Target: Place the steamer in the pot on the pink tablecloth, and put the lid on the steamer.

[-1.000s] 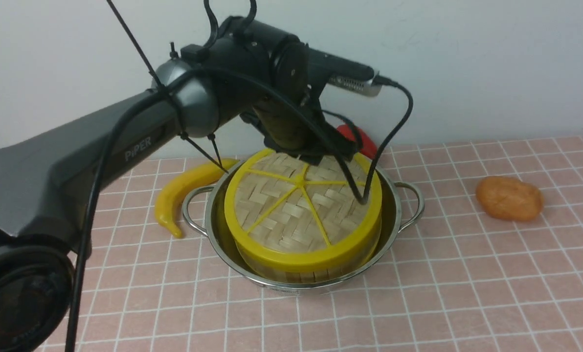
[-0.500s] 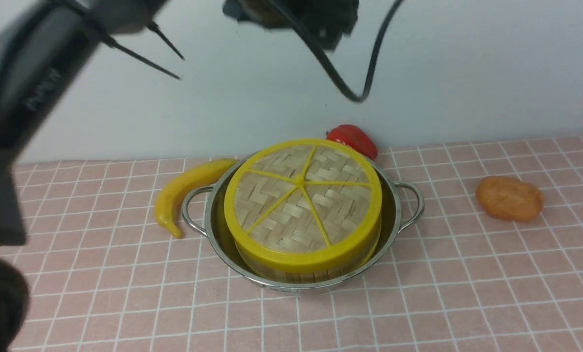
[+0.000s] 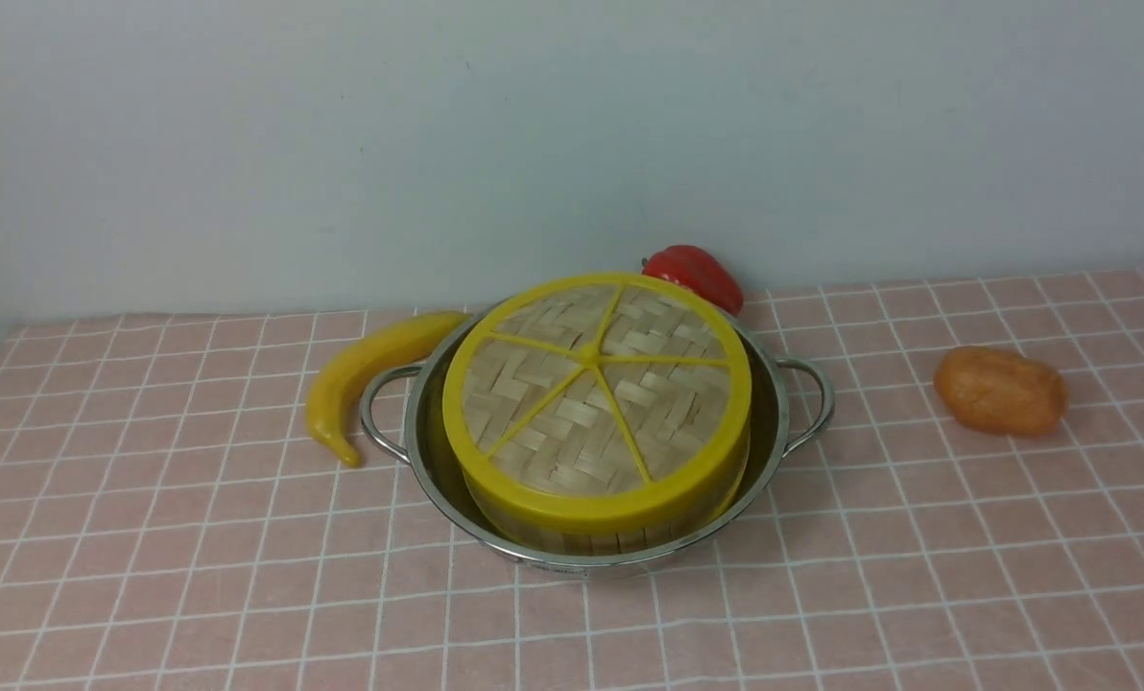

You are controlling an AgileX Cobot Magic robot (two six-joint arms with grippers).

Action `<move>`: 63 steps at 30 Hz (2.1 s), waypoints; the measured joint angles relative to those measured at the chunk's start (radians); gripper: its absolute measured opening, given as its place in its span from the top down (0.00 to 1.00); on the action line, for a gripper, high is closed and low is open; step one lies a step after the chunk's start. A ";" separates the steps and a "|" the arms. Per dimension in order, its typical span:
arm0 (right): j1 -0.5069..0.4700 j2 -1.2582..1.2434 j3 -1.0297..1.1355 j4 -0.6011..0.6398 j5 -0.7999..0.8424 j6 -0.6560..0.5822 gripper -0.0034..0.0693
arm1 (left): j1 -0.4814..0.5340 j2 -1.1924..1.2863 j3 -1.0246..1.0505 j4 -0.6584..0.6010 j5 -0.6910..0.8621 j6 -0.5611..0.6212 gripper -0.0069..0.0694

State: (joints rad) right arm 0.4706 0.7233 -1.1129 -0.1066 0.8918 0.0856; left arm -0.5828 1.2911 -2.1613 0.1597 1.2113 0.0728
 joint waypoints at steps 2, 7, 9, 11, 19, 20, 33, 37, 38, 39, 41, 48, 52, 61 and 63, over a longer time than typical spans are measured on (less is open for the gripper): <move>0.000 -0.040 0.066 -0.032 -0.052 0.023 0.64 | 0.000 -0.068 0.113 0.001 0.000 0.003 0.94; 0.000 -0.133 0.251 -0.089 -0.120 0.098 0.77 | 0.000 -0.314 0.615 0.001 -0.107 -0.008 0.94; 0.000 -0.150 0.279 -0.095 -0.127 0.104 0.82 | 0.000 -0.374 0.748 0.001 -0.180 -0.020 0.94; 0.000 -0.171 0.316 -0.113 -0.131 0.110 0.92 | 0.000 -0.478 0.974 0.001 -0.360 -0.046 0.94; 0.000 -0.176 0.323 -0.152 -0.149 0.131 0.97 | 0.000 -0.657 1.302 -0.010 -0.737 -0.120 0.94; 0.000 -0.176 0.324 -0.148 -0.149 0.135 0.97 | 0.000 -0.664 1.311 -0.012 -0.748 -0.123 0.94; 0.000 -0.176 0.324 -0.062 -0.151 0.140 0.94 | 0.000 -0.667 1.320 -0.014 -0.760 -0.126 0.92; 0.000 -0.176 0.324 -0.030 -0.151 0.141 0.93 | 0.072 -0.682 1.325 0.002 -0.760 -0.089 0.92; 0.000 -0.176 0.324 -0.024 -0.151 0.141 0.93 | 0.175 -0.702 1.344 0.009 -0.760 -0.086 0.91; 0.000 -0.176 0.324 -0.023 -0.151 0.141 0.93 | 0.175 -0.705 1.352 0.009 -0.760 -0.086 0.91; 0.000 -0.176 0.324 -0.007 -0.151 0.141 0.92 | 0.349 -0.747 1.437 0.007 -0.759 -0.093 0.91; 0.000 -0.176 0.324 0.032 -0.151 0.142 0.90 | 0.615 -0.980 1.775 0.008 -0.756 -0.151 0.89; 0.000 -0.176 0.324 0.046 -0.151 0.142 0.89 | 0.641 -1.114 1.914 0.011 -0.768 -0.165 0.89; 0.000 -0.176 0.324 0.052 -0.151 0.142 0.84 | 0.645 -1.286 2.123 0.008 -0.842 -0.168 0.86; 0.000 -0.176 0.324 0.052 -0.151 0.142 0.83 | 0.645 -1.287 2.128 0.008 -0.843 -0.168 0.86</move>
State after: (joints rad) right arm 0.4706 0.5472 -0.7890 -0.0548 0.7406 0.2279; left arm 0.0618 0.0039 -0.0333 0.1680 0.3685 -0.0952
